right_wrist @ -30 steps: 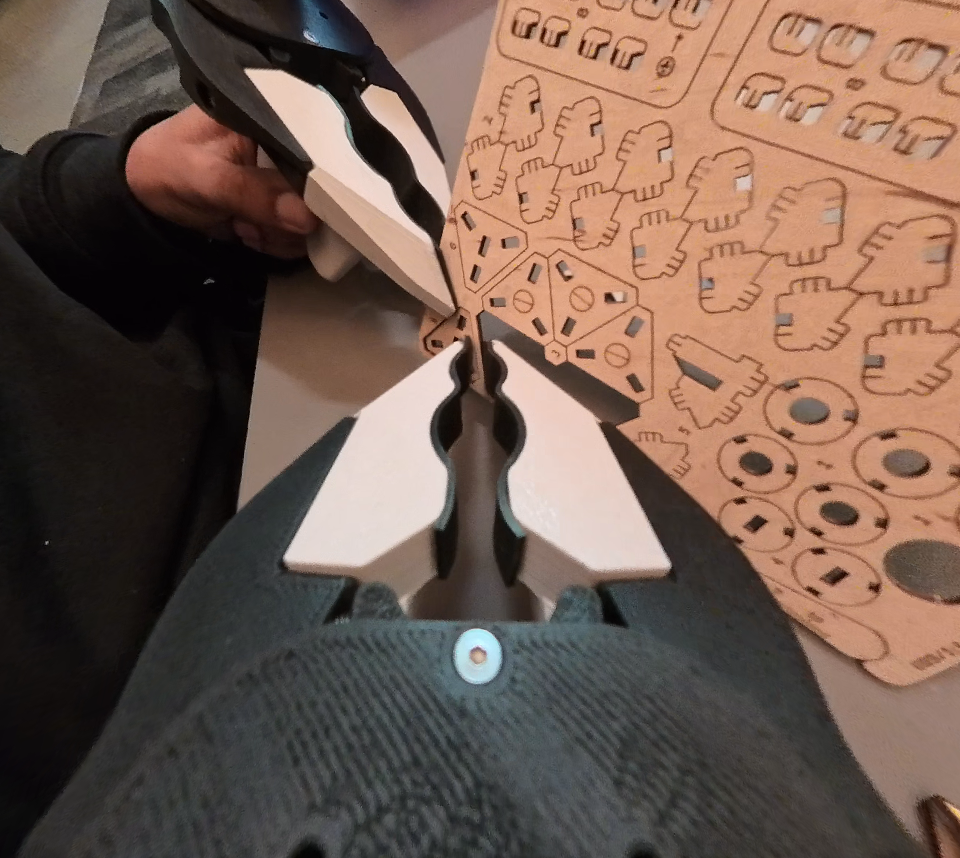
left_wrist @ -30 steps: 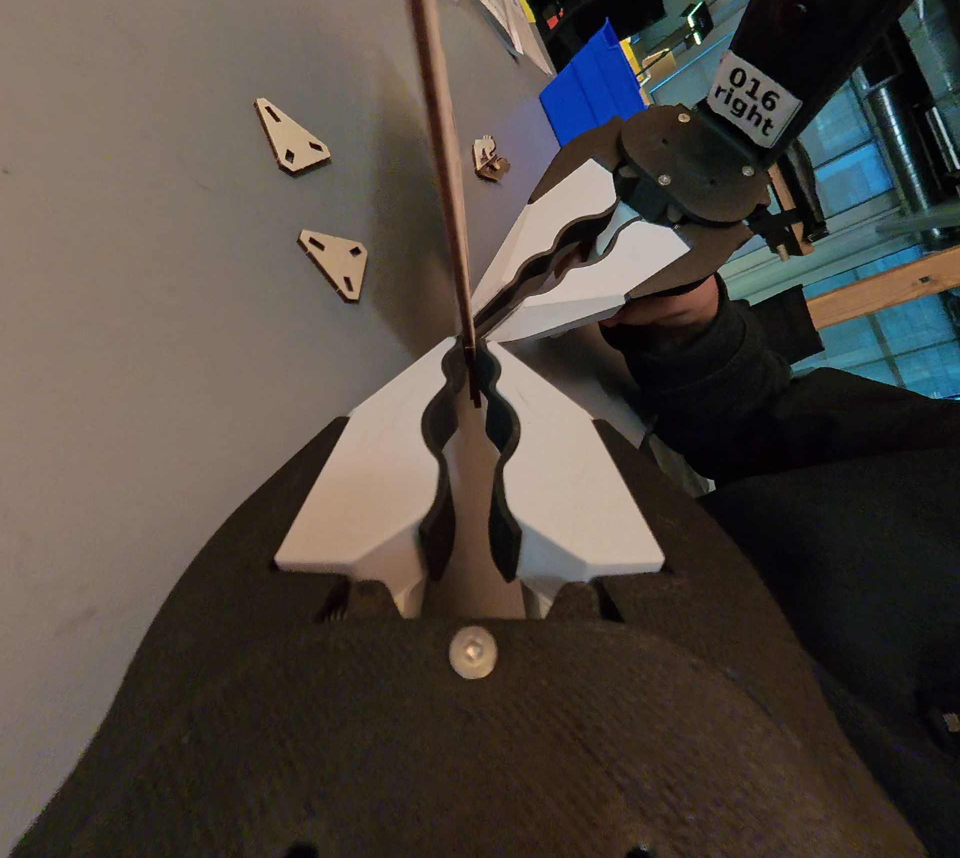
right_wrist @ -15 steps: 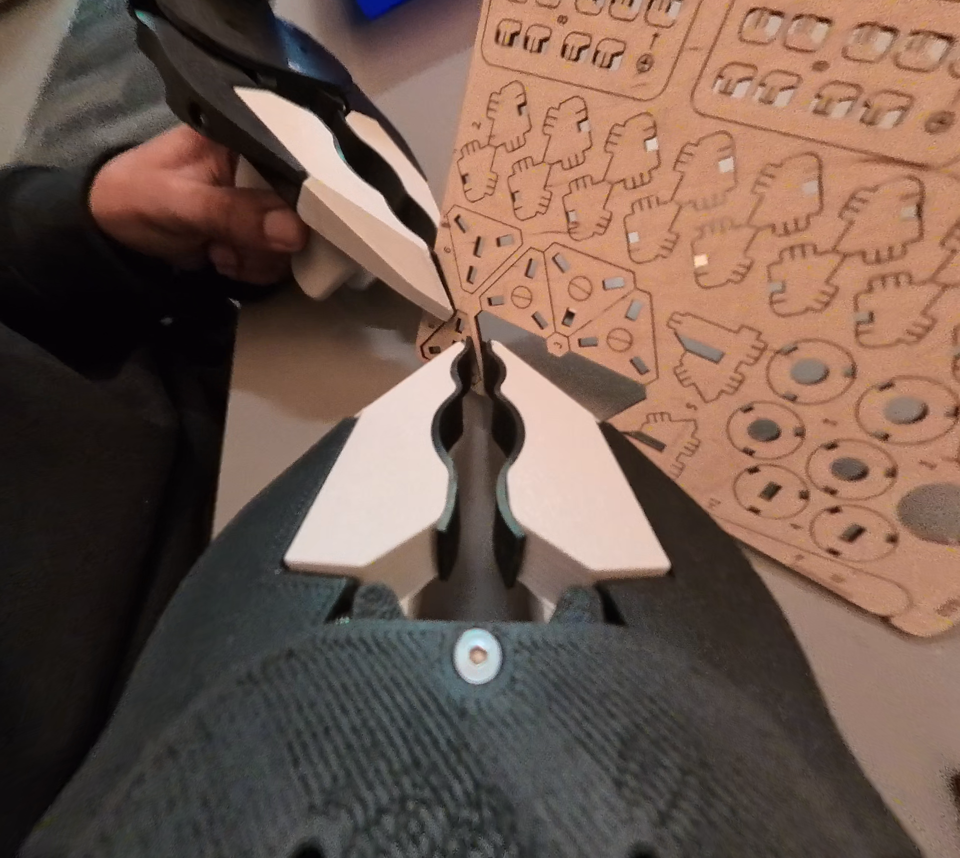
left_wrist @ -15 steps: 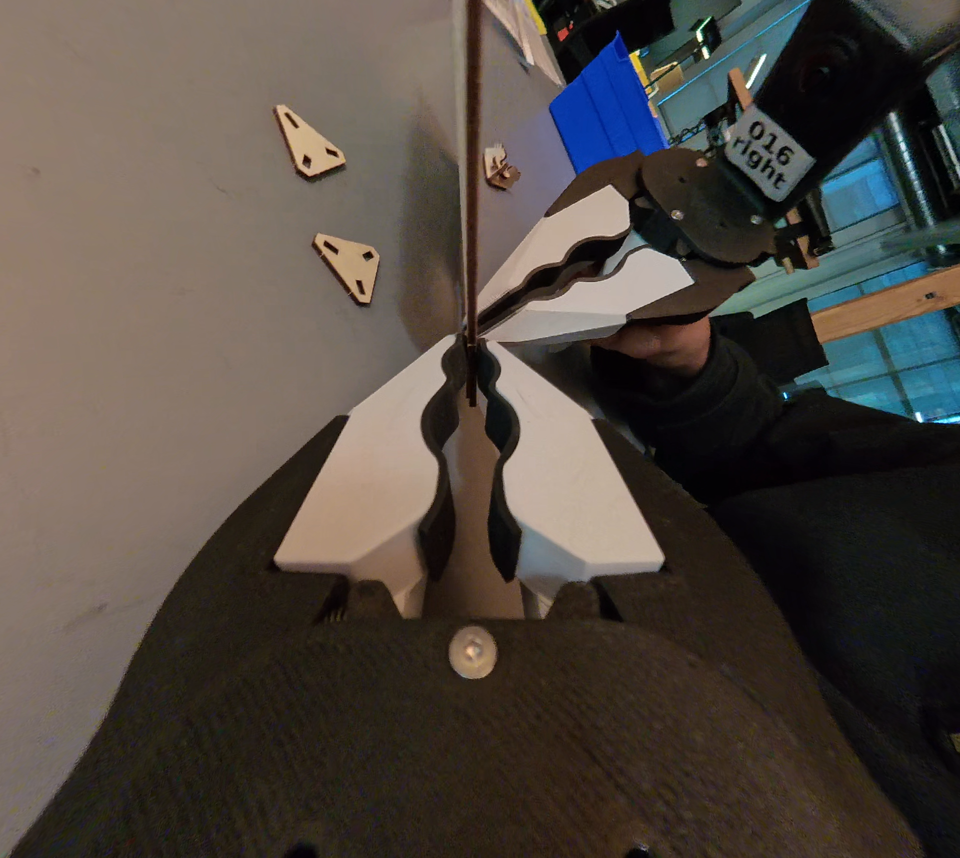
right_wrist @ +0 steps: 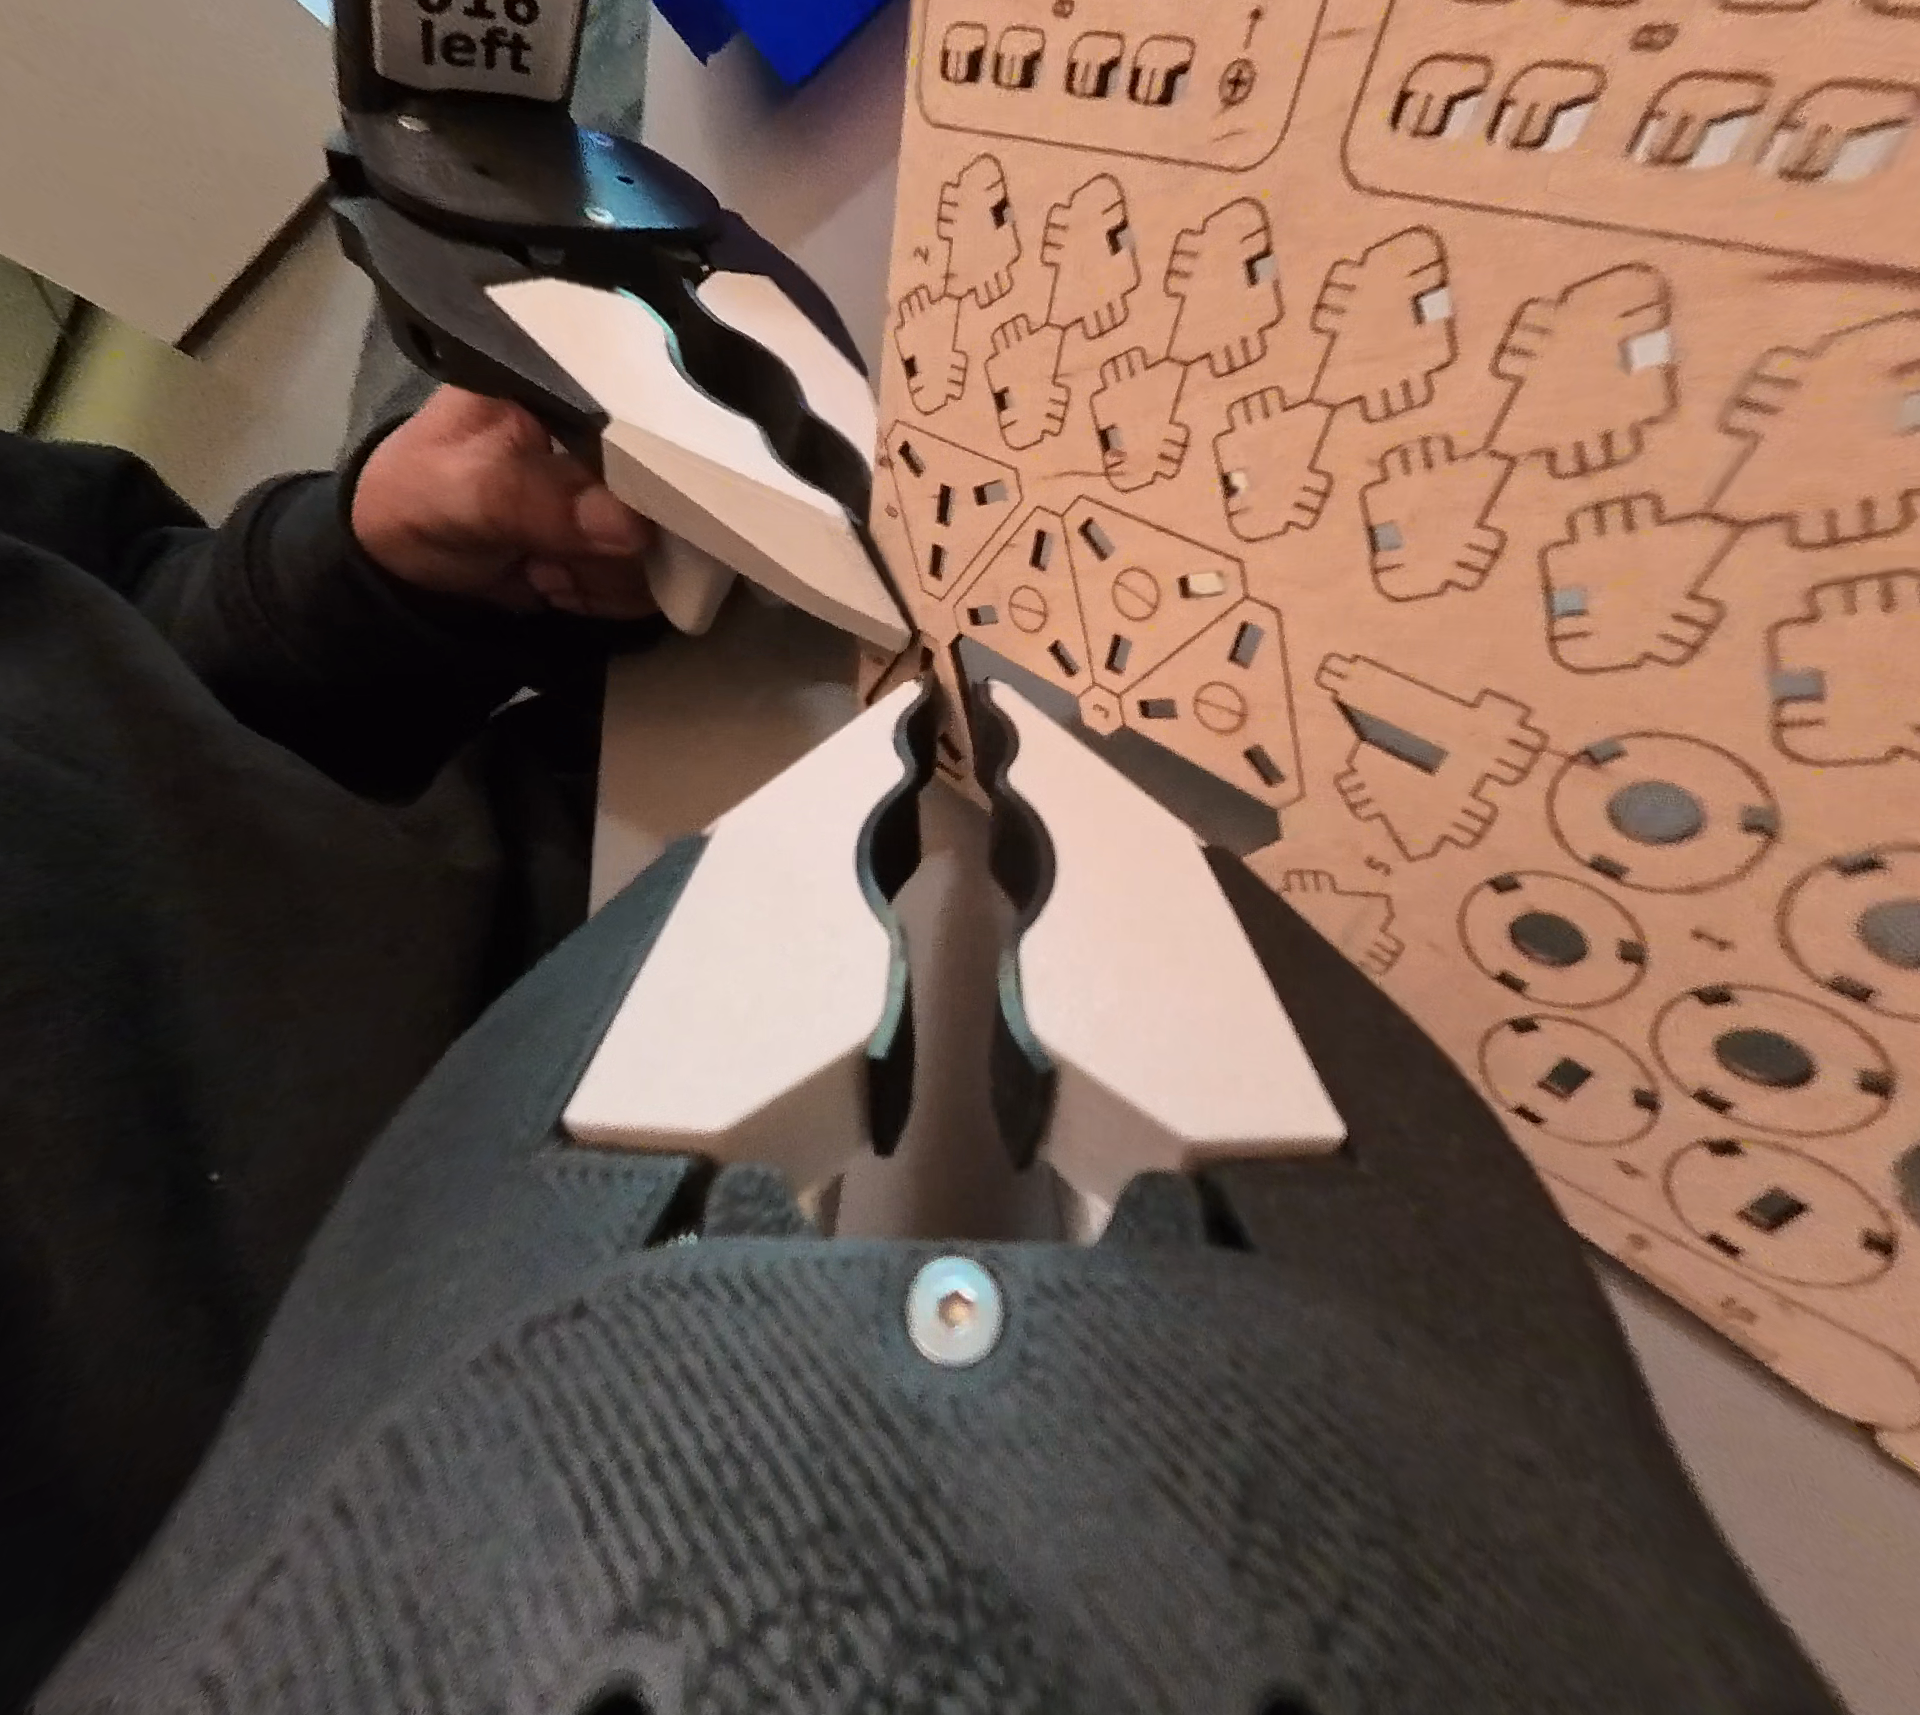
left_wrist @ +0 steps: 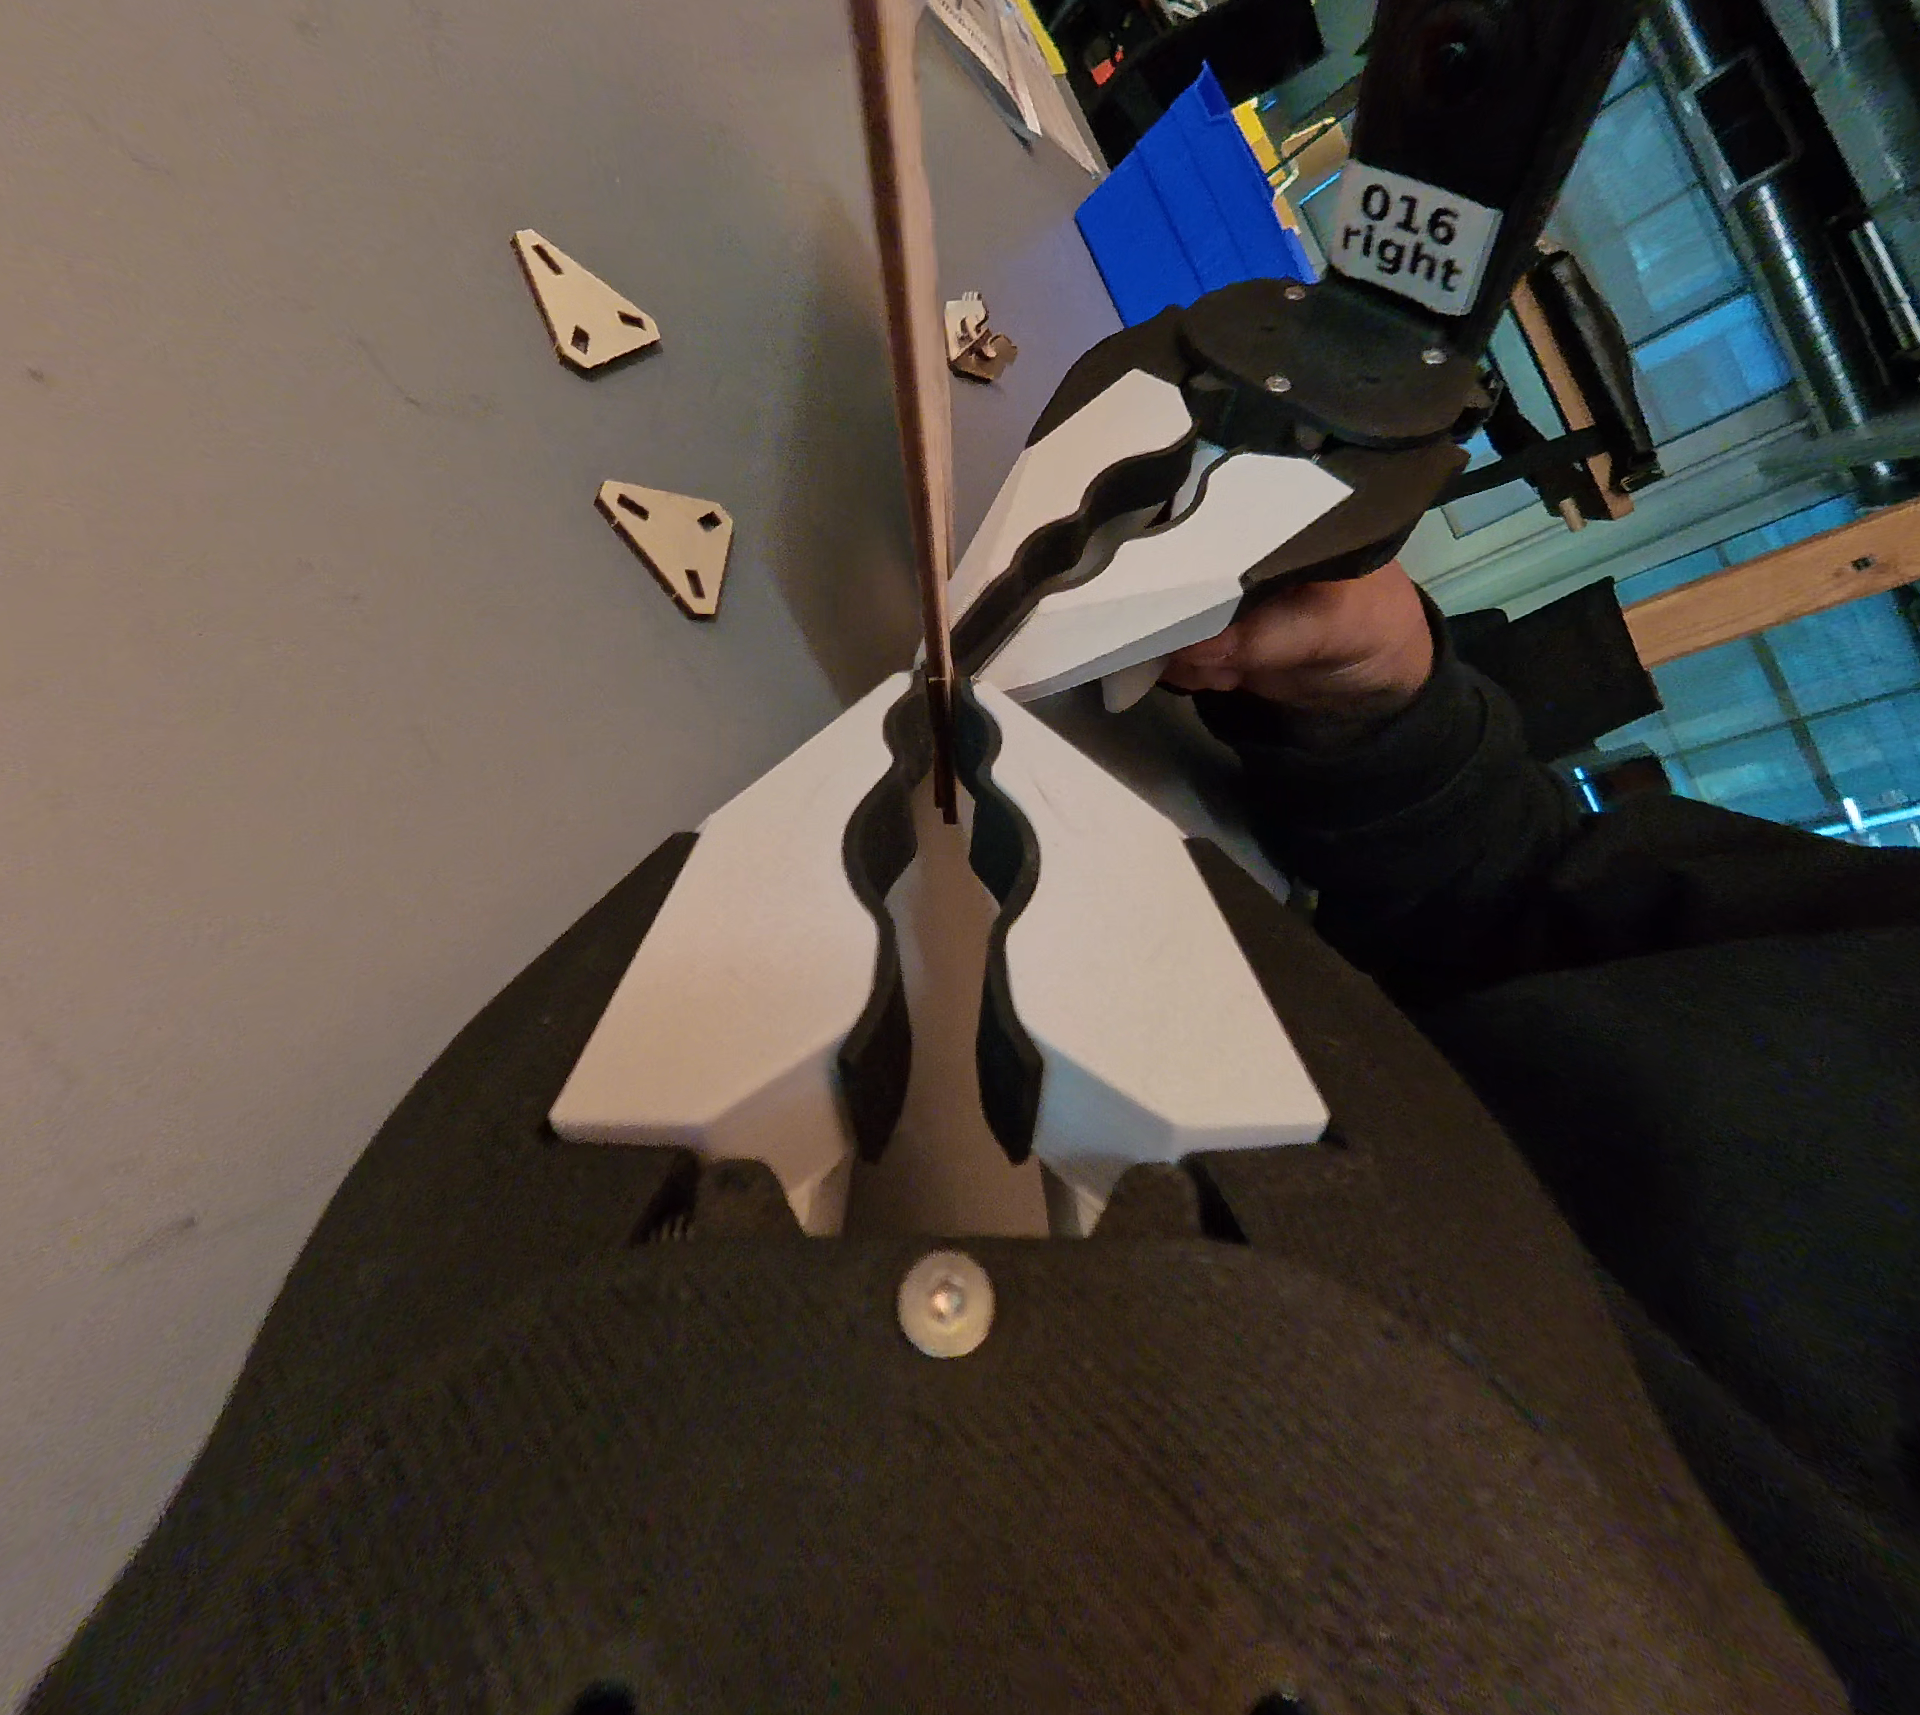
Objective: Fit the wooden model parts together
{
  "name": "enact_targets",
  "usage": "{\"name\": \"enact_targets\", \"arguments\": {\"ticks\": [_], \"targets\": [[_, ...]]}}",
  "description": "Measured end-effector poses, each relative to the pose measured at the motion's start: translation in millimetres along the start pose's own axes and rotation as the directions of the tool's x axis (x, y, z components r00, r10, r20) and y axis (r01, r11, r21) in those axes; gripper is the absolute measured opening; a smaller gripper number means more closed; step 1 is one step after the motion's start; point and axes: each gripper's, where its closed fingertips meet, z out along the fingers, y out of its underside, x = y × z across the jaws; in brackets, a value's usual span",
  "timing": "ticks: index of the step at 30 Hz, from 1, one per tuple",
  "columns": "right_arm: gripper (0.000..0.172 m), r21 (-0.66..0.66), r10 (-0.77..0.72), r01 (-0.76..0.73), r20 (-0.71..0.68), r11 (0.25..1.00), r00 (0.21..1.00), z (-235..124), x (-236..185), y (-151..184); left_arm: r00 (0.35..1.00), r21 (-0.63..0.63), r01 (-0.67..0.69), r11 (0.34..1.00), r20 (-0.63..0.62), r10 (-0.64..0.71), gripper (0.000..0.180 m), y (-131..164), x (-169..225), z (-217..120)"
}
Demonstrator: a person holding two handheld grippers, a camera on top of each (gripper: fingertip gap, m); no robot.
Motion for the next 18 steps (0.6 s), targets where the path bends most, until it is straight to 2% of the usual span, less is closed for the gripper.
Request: {"name": "enact_targets", "arguments": {"ticks": [9,14,18], "targets": [[0.003,-0.081,-0.095,0.081,-0.186,0.993,0.978,3.5,4.7,1.9,0.999,-0.012,-0.005,1.000,0.036,0.006,0.000,1.5,-3.8,1.5],[0.002,-0.107,-0.174,0.151,-0.261,0.983,0.950,3.6,3.4,-0.5,1.000,0.011,0.005,1.000,0.016,-0.005,0.001,-1.5,-2.3,-0.8],[0.002,-0.062,-0.216,0.207,-0.287,0.976,0.933,4.0,-0.5,-7.5,0.999,0.065,0.023,0.998,-0.041,-0.021,0.000,-8.6,2.8,-6.6]]}}
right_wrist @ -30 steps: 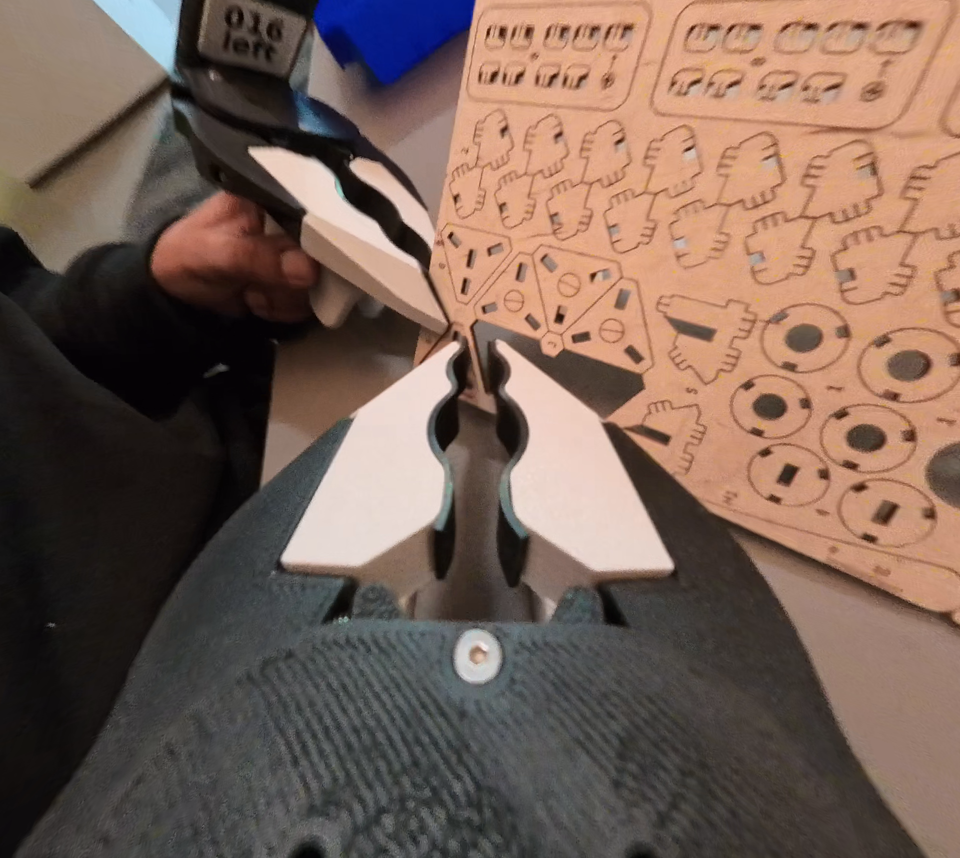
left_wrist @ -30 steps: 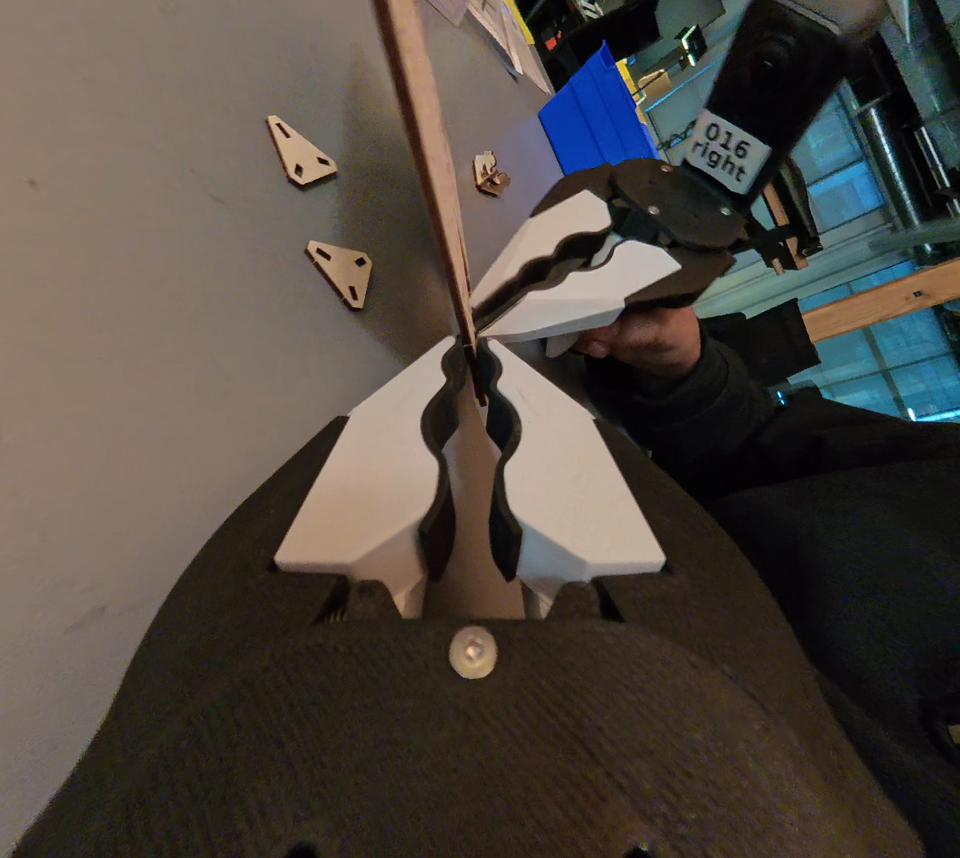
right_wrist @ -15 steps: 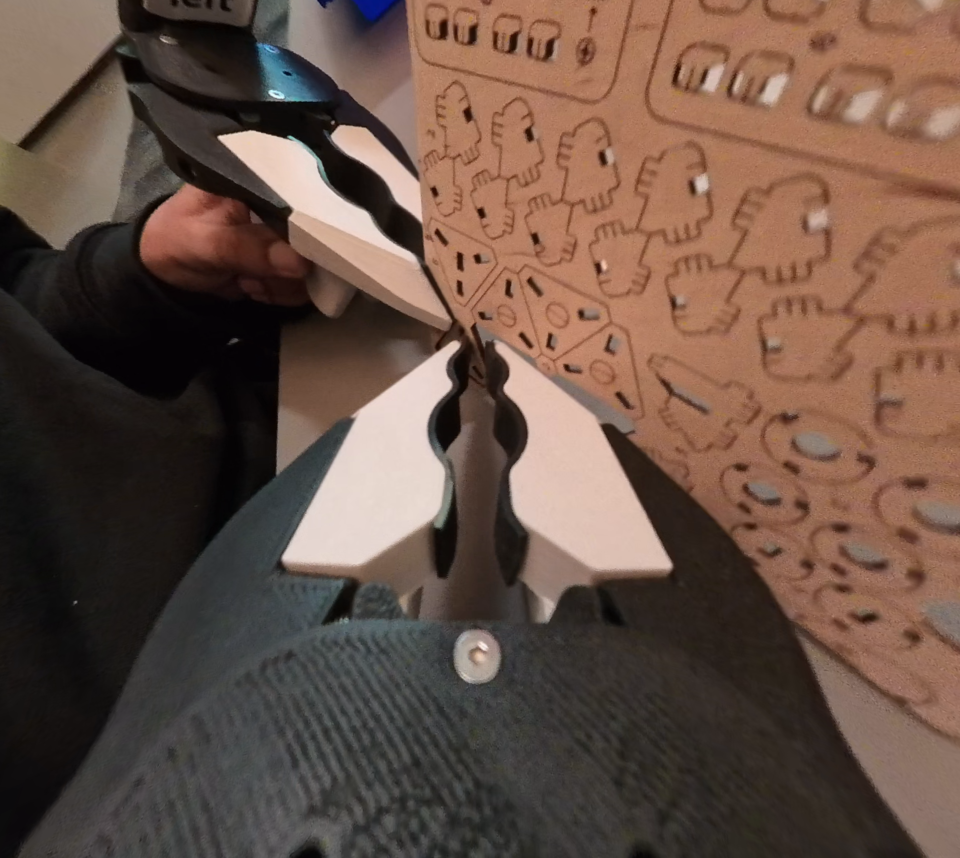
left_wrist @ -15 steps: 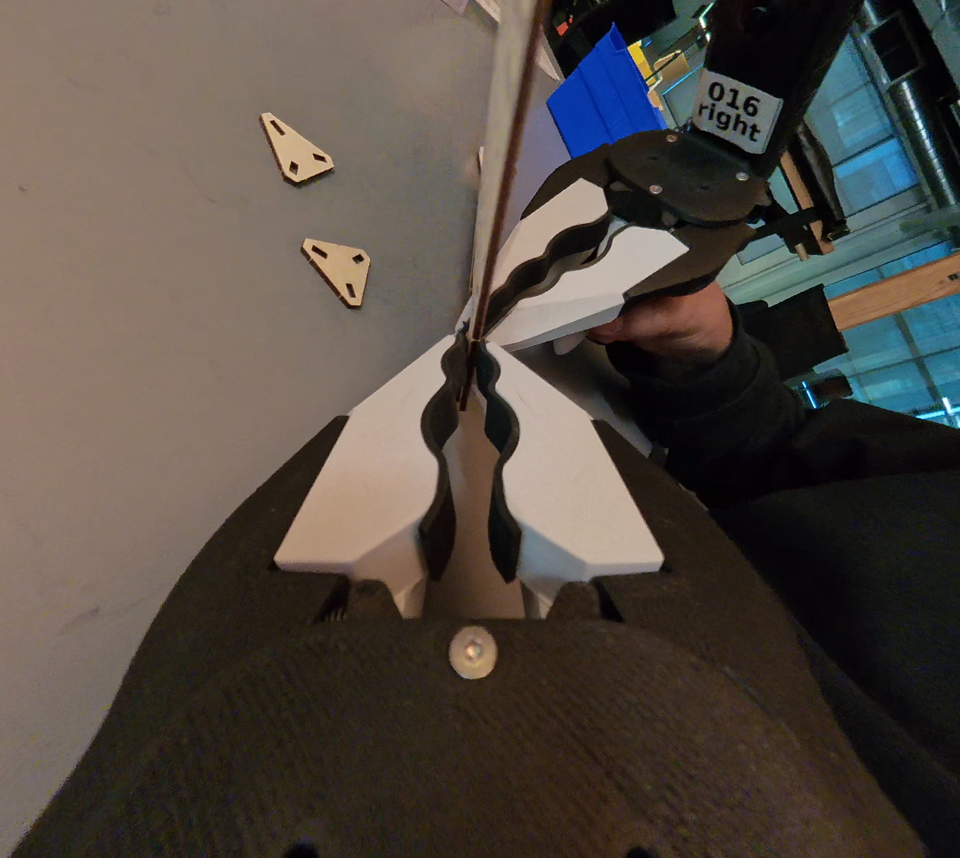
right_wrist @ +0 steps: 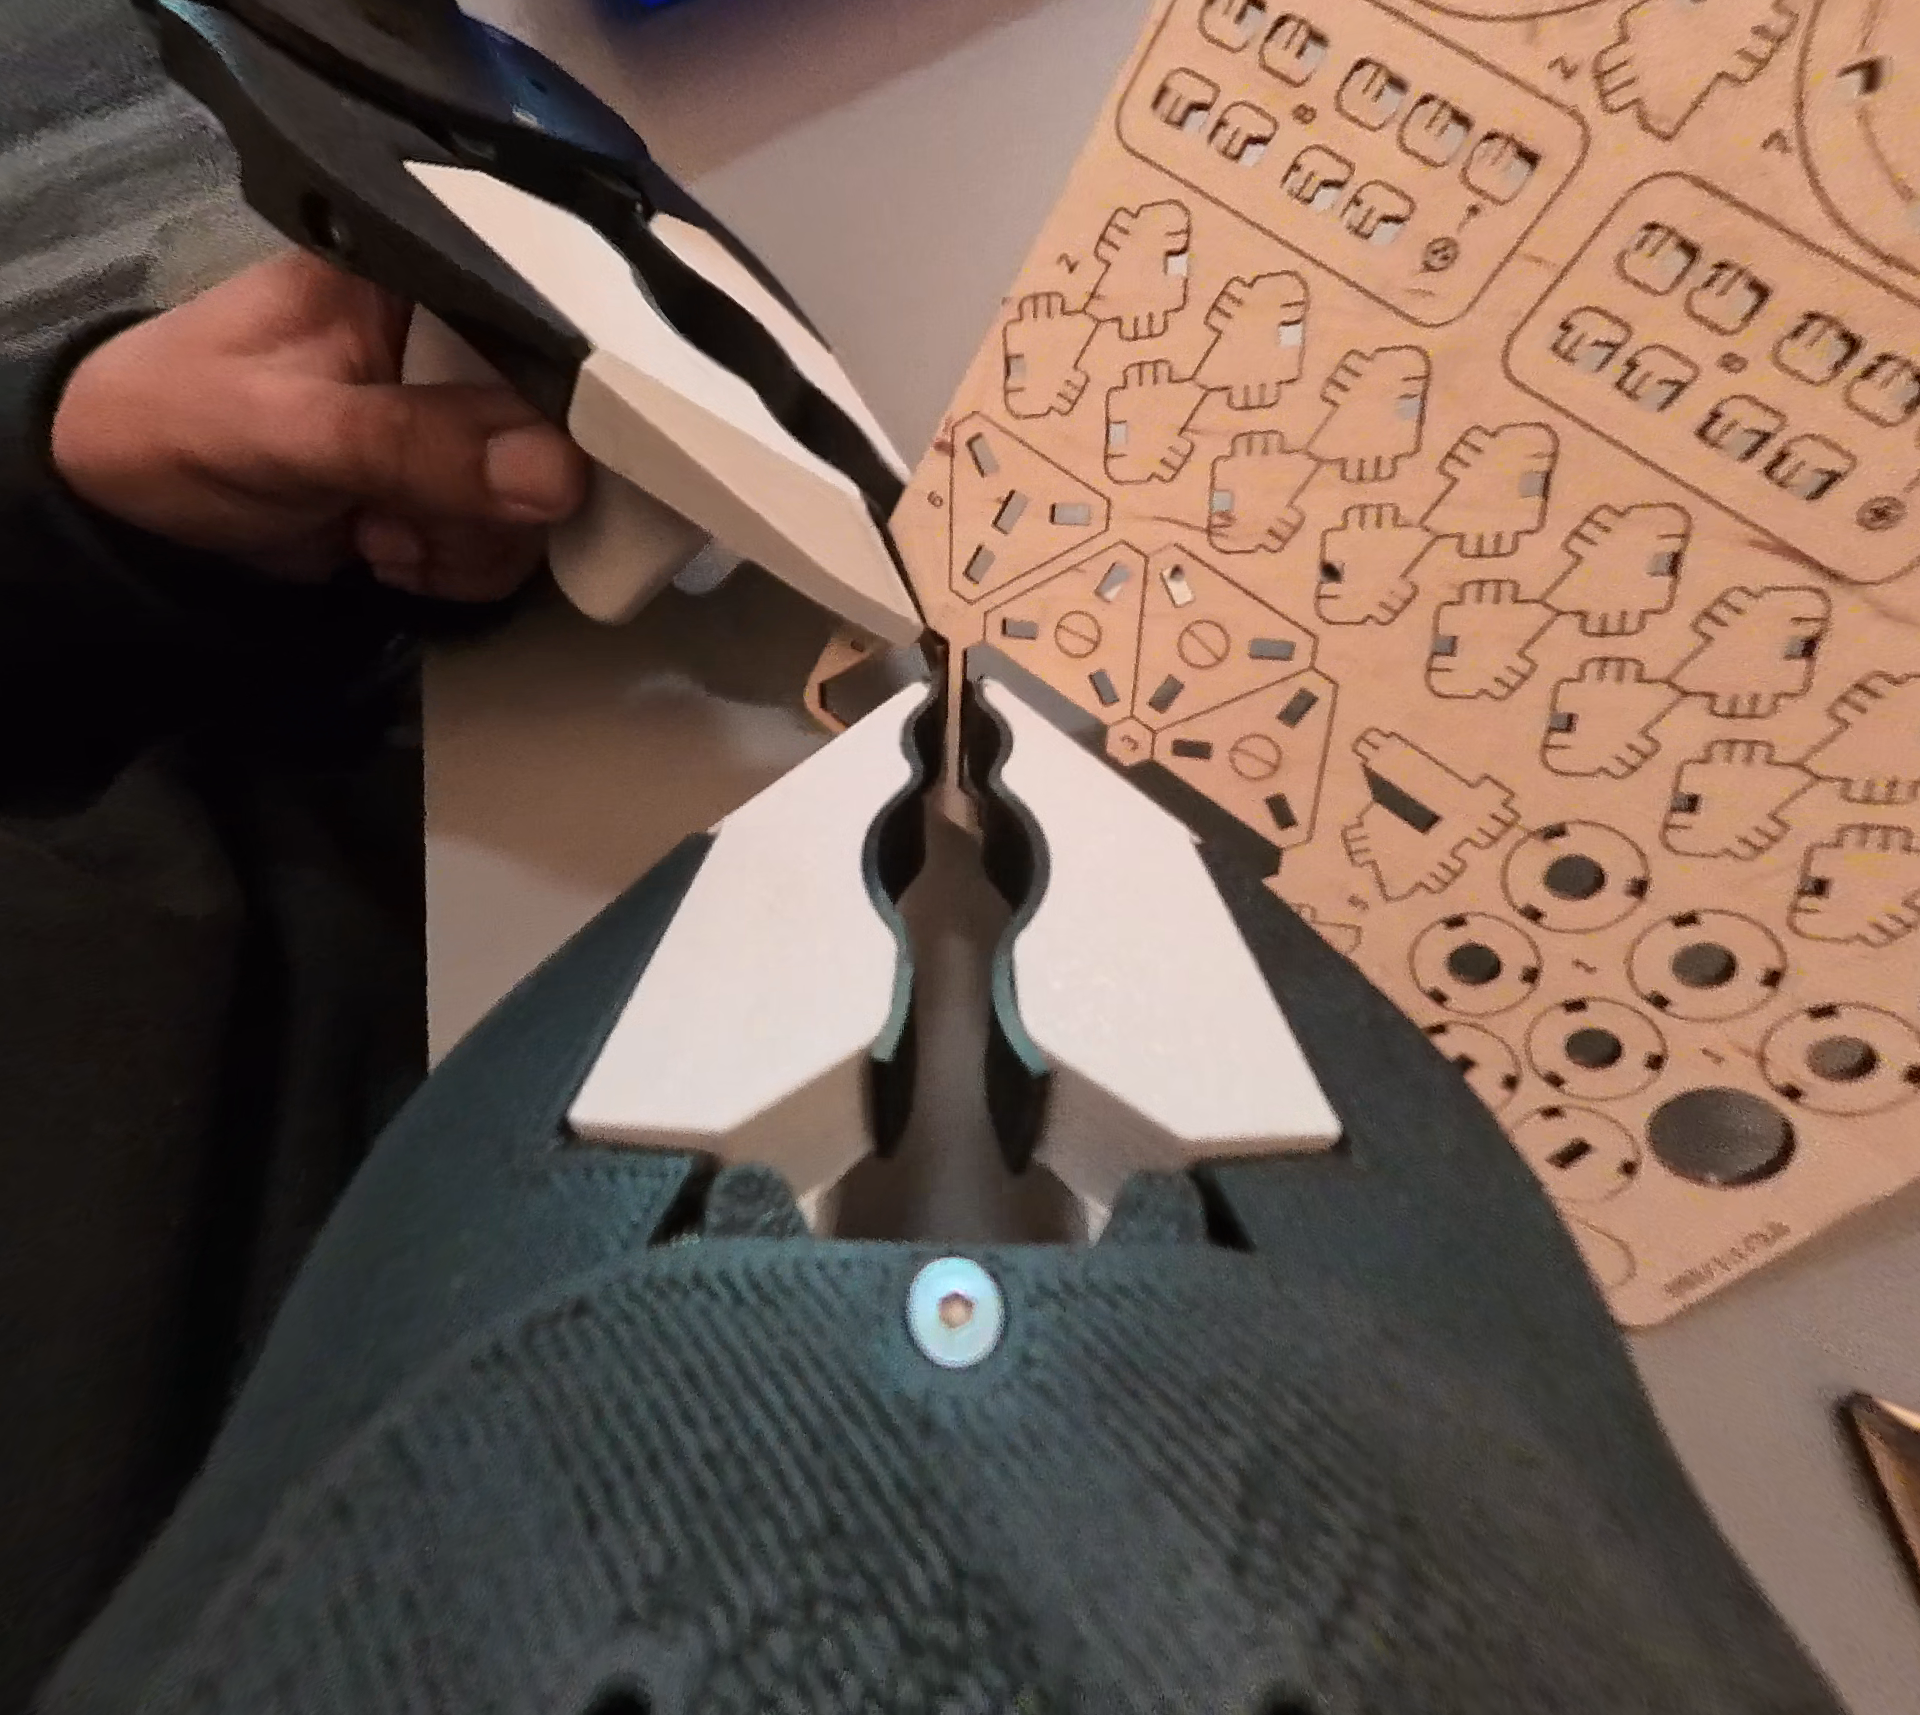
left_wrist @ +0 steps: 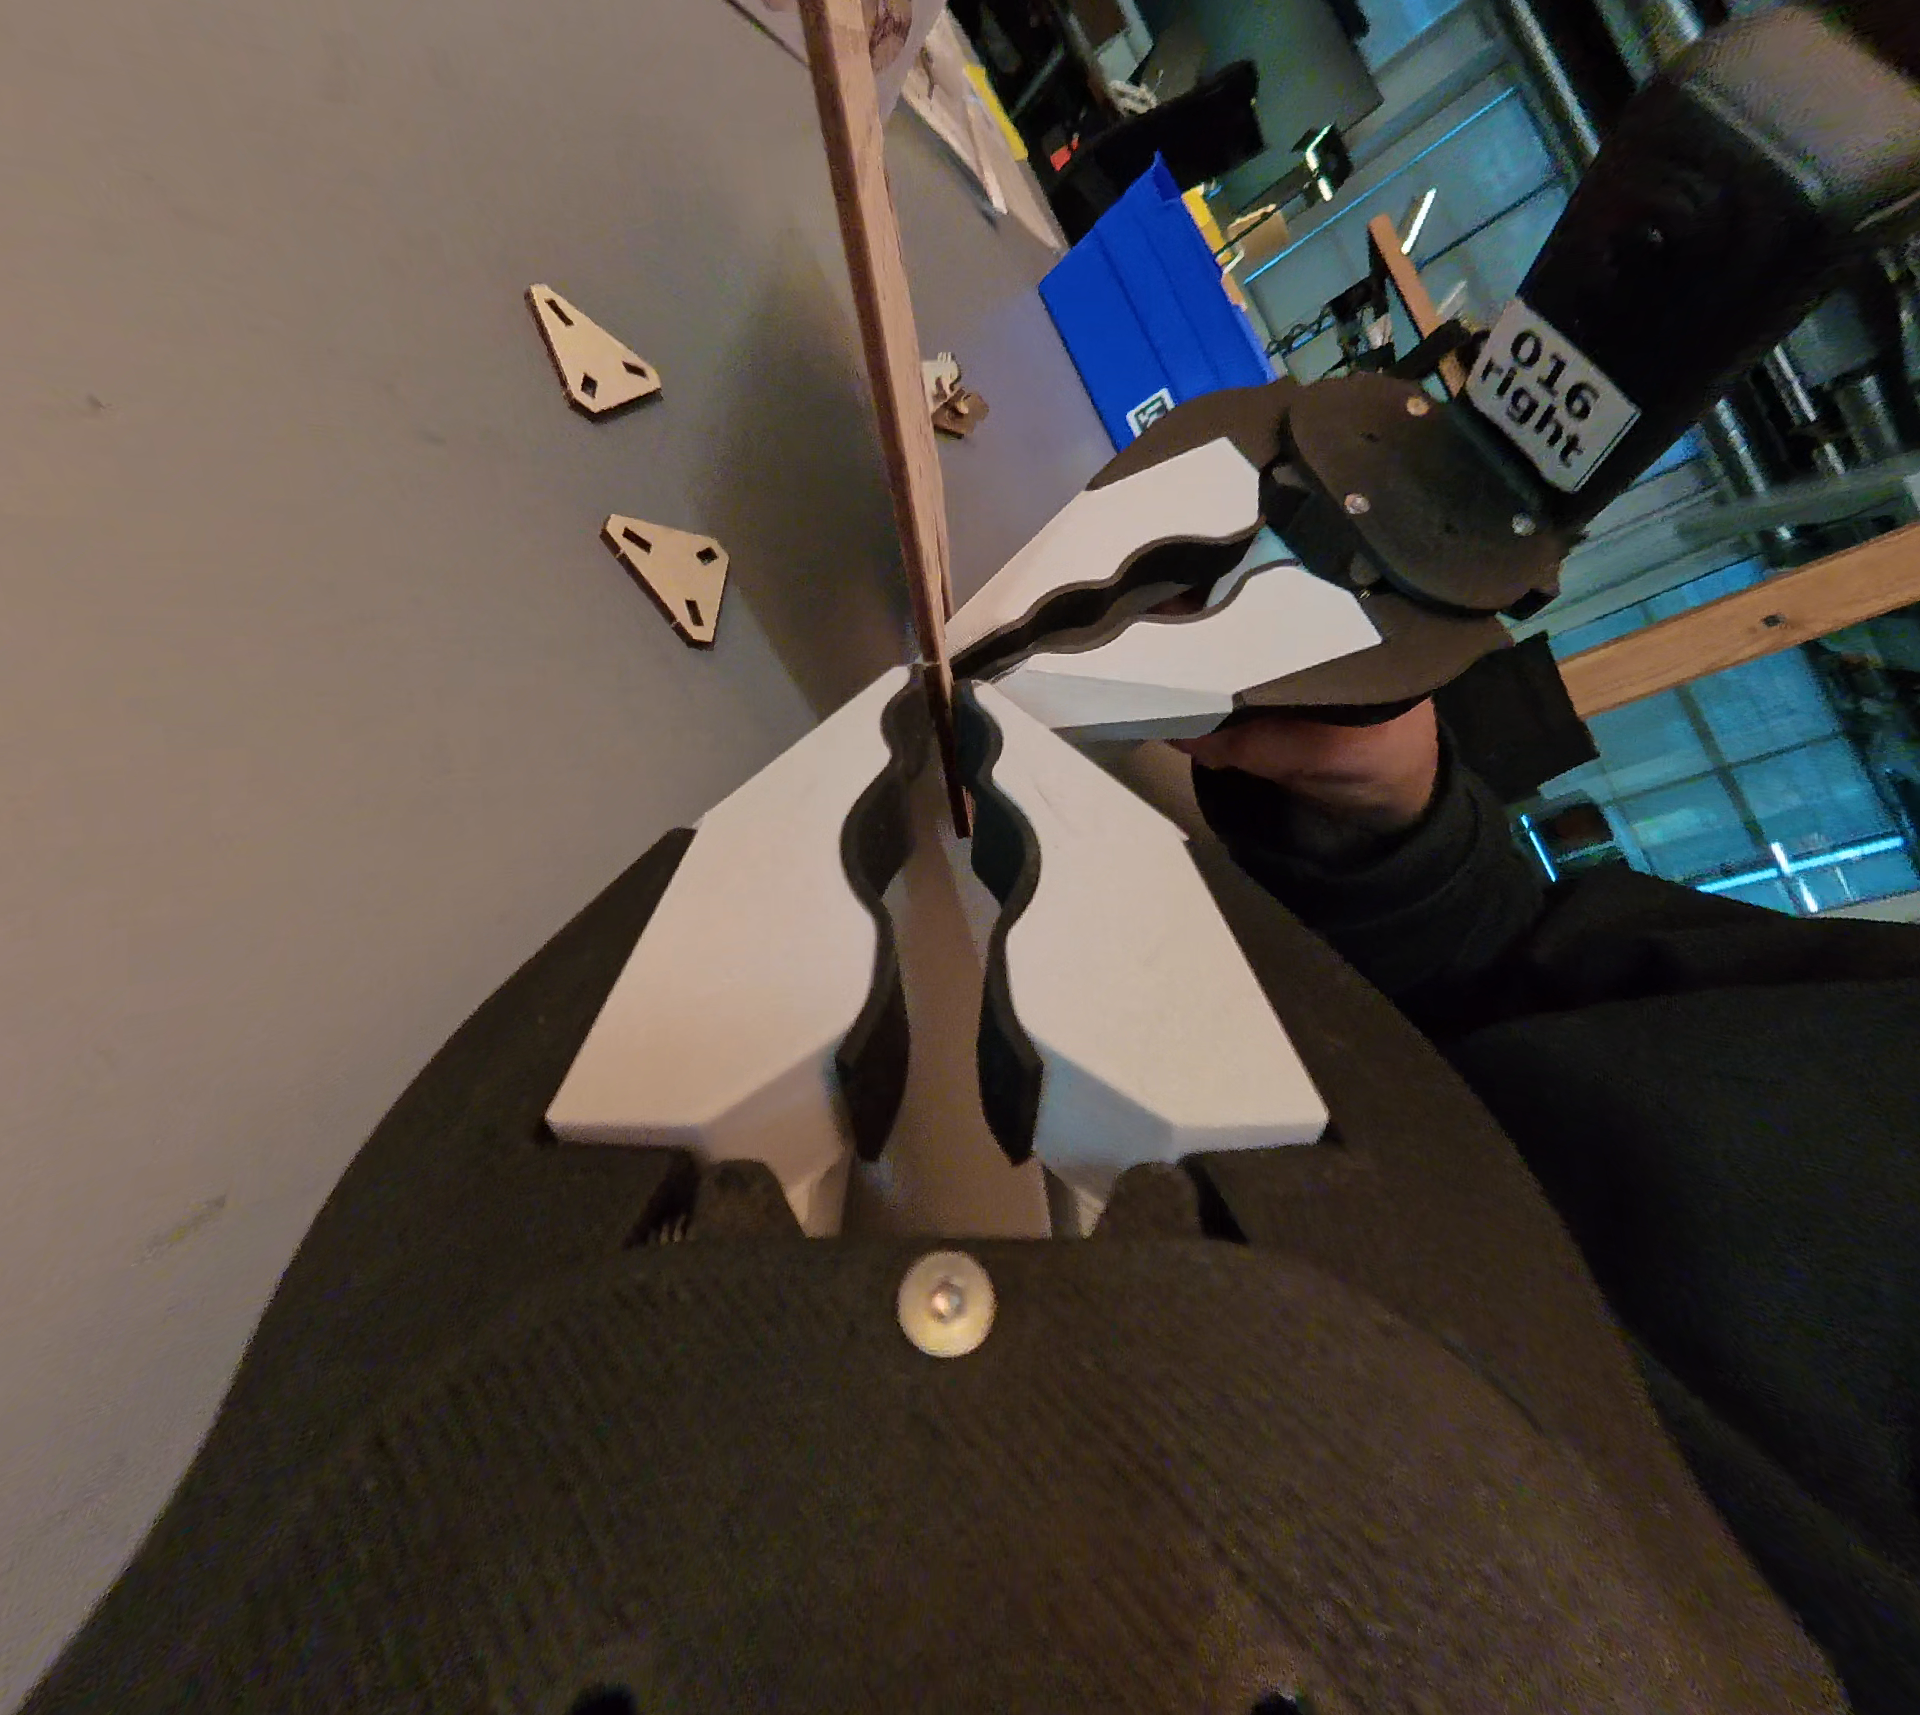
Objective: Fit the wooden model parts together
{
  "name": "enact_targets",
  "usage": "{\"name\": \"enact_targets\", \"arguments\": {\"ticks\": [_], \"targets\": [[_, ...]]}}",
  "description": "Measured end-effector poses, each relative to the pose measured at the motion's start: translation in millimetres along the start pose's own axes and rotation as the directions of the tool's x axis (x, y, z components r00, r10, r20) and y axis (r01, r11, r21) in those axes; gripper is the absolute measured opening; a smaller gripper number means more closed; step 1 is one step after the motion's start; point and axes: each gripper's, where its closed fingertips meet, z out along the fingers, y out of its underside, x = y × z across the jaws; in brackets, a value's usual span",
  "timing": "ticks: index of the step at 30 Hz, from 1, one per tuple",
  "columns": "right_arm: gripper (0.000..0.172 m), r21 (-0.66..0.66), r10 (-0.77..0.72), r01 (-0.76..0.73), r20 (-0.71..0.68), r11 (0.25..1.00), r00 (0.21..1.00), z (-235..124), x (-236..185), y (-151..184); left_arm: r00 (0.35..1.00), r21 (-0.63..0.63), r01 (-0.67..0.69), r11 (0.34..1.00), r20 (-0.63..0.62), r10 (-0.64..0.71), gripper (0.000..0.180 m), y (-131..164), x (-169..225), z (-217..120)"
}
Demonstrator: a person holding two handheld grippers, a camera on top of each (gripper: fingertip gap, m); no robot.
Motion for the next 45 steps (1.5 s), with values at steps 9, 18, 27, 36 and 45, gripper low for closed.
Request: {"name": "enact_targets", "arguments": {"ticks": [9,18,27,36,45], "targets": [[0.016,0.212,-0.072,0.104,-0.153,0.972,0.986,-44.4,11.6,-16.6,0.998,0.173,0.056,0.983,-0.030,-0.051,0.001,-29.7,-6.8,-20.6],[0.020,0.208,-0.004,0.017,-0.062,0.978,0.998,-31.6,9.5,10.2,0.998,0.240,0.026,0.970,0.055,-0.041,0.001,-75.6,-38.4,-44.9],[0.036,0.024,-0.171,0.174,-0.084,0.985,0.982,12.2,12.8,16.3,0.983,0.077,0.050,0.996,0.170,-0.062,0.008,-85.5,-76.9,-41.6],[0.015,-0.001,-0.158,0.159,-0.088,0.987,0.984,2.3,21.7,28.8,0.870,-0.125,-0.057,0.991,0.481,0.111,0.018,-76.1,-123.3,-54.5],[0.015,-0.003,-0.014,0.014,-0.204,1.000,0.979,-33.5,30.5,58.1,0.710,-0.115,-0.231,0.966,0.659,0.249,0.024,-110.4,-117.2,-83.6]]}}
